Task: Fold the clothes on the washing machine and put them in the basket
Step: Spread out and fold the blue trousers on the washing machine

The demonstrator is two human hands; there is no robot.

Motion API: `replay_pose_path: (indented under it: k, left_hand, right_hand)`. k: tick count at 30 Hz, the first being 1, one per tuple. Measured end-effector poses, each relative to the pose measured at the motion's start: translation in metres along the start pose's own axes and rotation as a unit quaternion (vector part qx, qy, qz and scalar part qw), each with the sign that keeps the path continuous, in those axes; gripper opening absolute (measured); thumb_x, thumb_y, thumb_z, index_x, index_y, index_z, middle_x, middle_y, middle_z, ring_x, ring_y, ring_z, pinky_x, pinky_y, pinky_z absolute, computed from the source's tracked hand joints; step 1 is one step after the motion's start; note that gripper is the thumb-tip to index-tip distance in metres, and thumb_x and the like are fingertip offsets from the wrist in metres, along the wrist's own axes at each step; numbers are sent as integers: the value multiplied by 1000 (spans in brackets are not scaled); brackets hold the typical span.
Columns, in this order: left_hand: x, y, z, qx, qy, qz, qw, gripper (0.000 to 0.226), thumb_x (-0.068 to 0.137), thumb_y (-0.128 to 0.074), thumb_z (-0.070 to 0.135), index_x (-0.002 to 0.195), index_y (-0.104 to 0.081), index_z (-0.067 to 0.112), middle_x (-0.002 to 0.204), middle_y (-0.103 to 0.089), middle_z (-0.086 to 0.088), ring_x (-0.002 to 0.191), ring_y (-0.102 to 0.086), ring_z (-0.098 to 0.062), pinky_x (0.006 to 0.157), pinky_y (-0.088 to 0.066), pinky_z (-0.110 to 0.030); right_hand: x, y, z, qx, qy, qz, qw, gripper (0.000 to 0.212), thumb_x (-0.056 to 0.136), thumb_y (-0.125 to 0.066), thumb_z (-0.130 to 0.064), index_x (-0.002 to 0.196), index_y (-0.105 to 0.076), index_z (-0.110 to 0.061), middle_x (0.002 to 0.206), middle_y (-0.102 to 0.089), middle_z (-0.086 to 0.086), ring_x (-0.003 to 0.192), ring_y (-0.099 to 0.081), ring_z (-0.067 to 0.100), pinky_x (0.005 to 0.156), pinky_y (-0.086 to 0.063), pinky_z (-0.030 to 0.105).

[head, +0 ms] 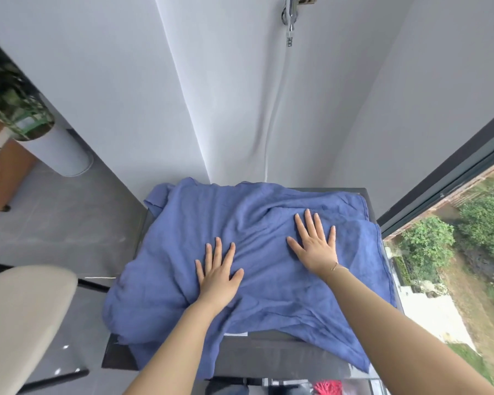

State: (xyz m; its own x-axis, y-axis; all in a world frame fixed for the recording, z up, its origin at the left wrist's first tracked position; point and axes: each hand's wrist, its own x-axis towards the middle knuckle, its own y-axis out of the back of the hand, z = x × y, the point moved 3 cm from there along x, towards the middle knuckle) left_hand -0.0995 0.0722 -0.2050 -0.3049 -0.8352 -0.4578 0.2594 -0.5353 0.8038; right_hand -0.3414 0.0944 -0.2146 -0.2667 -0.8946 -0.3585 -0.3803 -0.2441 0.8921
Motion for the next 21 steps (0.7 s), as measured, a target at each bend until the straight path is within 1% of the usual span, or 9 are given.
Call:
replay_pose_path:
  k: [2, 4, 6, 7, 9, 11, 14, 18, 21]
  left_hand:
    - [-1, 8, -1, -72, -5, 10, 997, 60, 99, -45, 31, 152, -18, 29, 161, 10, 5, 148, 13, -15, 119, 6, -43]
    - [-4, 21, -4, -173, -9, 55, 983, 50, 97, -52, 20, 145, -39, 21, 161, -13, -1, 149, -9, -17, 120, -10, -39]
    - [-13, 33, -14, -204, -20, 130, 970, 39, 92, -57, 11, 131, -55, 16, 148, -39, -5, 138, -33, -23, 113, -27, -36]
    - [-16, 37, -21, -195, -16, 164, 967, 34, 89, -59, 7, 122, -61, 15, 137, -49, -5, 129, -43, -25, 107, -33, -37]
    - [-24, 41, -40, -192, 5, 182, 964, 29, 84, -59, 2, 110, -65, 14, 119, -56, -6, 114, -52, -28, 98, -41, -40]
    - [-29, 43, -61, -194, 21, 178, 964, 29, 80, -59, -2, 105, -66, 12, 112, -58, -9, 107, -56, -31, 94, -45, -43]
    - [-39, 48, -86, -148, 41, 187, 970, 36, 79, -59, -3, 111, -65, 13, 115, -57, -12, 108, -53, -35, 92, -44, -43]
    - [-55, 56, -116, -63, 144, 241, 958, 64, 77, -71, 10, 135, -45, 18, 144, -35, -11, 131, -29, -34, 106, -24, -50]
    - [-57, 59, -143, -81, 211, 201, 953, 96, 75, -77, 37, 149, -22, 11, 157, -19, -13, 143, -17, -32, 113, -12, -56]
  right_hand:
    - [-2, 2, -1, 67, 3, 7, 998, 64, 102, -34, -42, 156, -3, -27, 163, 12, -4, 148, 17, 16, 116, 16, 48]
    - [-15, 6, -7, 155, -6, 67, 986, 56, 100, -47, -27, 152, -29, -18, 162, -16, 4, 150, -4, 24, 119, 2, 42]
    - [-47, 10, -20, 236, -22, 159, 958, 36, 93, -55, -15, 128, -59, -12, 136, -53, 8, 132, -40, 29, 111, -26, 35]
    - [-64, 9, -26, 268, -42, 189, 944, 24, 90, -57, -13, 112, -67, -12, 116, -63, 6, 114, -52, 26, 99, -38, 32]
    - [-101, -1, -42, 331, -112, 176, 920, 13, 87, -57, -13, 85, -69, -15, 81, -67, -2, 82, -59, 19, 75, -45, 30]
    - [-127, -20, -58, 398, -164, 110, 896, 18, 84, -56, -12, 68, -64, -13, 59, -65, -3, 57, -59, 16, 58, -48, 28]
    - [-152, -50, -84, 471, -216, 35, 854, 21, 86, -56, -11, 71, -65, 1, 54, -67, 5, 41, -57, 17, 42, -46, 26]
    - [-169, -72, -106, 506, -263, 47, 820, 27, 91, -57, -17, 73, -67, 1, 60, -70, 13, 50, -64, 21, 56, -58, 37]
    - [-178, -78, -115, 562, -305, 52, 768, 42, 93, -58, -32, 75, -69, 5, 62, -70, 18, 56, -68, 27, 56, -59, 36]
